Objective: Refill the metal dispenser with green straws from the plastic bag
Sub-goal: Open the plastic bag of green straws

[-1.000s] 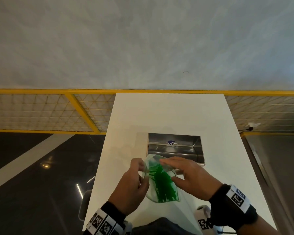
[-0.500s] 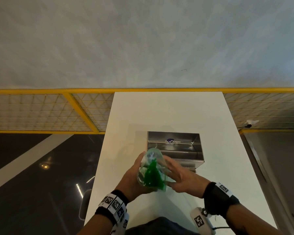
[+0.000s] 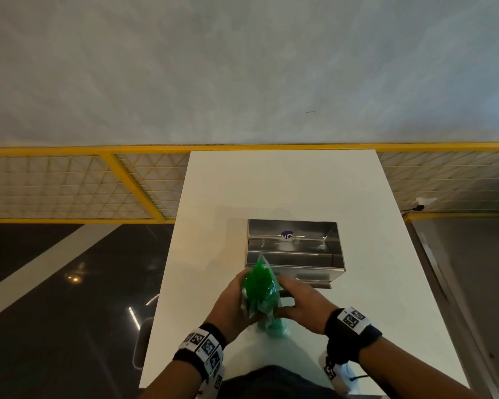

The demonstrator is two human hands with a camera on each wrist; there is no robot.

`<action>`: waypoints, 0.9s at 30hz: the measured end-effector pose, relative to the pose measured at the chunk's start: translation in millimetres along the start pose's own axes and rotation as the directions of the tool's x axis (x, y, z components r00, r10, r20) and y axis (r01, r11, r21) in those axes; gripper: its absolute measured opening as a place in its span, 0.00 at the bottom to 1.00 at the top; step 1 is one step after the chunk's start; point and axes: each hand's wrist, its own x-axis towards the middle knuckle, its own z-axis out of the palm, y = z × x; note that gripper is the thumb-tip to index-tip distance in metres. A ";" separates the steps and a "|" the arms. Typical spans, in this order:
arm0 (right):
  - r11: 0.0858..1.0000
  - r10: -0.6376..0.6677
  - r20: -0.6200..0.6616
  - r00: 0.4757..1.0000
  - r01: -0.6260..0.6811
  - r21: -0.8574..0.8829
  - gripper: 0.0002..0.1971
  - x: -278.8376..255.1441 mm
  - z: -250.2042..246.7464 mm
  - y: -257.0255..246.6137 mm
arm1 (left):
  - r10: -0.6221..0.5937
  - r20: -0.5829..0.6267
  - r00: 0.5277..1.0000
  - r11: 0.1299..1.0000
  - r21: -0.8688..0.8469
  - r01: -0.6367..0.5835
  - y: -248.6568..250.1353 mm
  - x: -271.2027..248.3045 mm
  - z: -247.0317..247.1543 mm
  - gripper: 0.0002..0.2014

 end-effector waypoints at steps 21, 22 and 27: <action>0.991 0.084 0.046 0.995 -0.088 0.101 0.47 14.5 16.2 23.2 | -0.077 0.087 0.993 0.996 0.047 0.074 -29.1 10.3 17.2 0.44; 0.991 0.078 0.026 0.997 -0.080 0.103 0.43 12.7 13.4 20.8 | -0.078 0.074 0.994 0.997 0.022 0.076 -26.4 10.1 16.7 0.40; 0.953 0.047 0.015 0.999 -0.049 0.298 0.21 1.1 -3.5 6.9 | 0.094 -0.024 0.995 0.995 0.045 -0.093 2.5 2.9 9.8 0.30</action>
